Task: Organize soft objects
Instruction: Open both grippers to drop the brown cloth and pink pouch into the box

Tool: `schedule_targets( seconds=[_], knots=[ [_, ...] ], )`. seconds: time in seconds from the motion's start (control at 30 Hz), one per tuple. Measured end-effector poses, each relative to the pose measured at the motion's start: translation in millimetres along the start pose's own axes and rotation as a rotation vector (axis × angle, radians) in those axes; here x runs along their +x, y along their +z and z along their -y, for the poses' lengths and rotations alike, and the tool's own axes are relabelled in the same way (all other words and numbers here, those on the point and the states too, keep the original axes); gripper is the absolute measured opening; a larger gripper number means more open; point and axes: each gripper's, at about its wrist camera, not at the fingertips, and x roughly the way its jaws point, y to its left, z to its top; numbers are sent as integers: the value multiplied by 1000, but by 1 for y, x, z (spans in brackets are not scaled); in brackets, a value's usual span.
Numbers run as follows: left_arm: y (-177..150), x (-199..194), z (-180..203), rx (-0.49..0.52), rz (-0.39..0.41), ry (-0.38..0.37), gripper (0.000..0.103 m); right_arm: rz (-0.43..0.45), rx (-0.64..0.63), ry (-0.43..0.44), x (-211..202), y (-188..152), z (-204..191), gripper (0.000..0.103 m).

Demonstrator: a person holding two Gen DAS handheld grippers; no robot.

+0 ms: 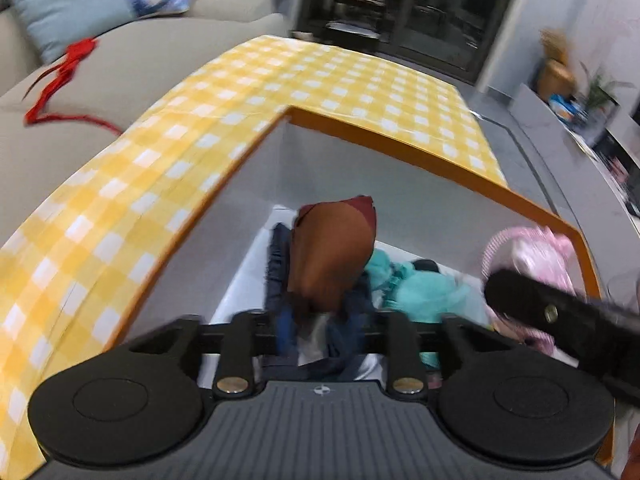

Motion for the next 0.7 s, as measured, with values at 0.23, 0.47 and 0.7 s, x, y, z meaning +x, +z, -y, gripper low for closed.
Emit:
schedule_targets(
  seconds=[0.23,0.47,0.7],
  knots=[
    [3,-8,-7,-75,44,-80,91,-7,-18,-17,0,-1,5,56],
    [3,-20,-4,-122,95,-52,94,-27,-41,-45,1,-5,5,57],
    [5,-25,-14,-173,86,-65,94,-63,-68,-71,5,-7,1,57]
  ],
)
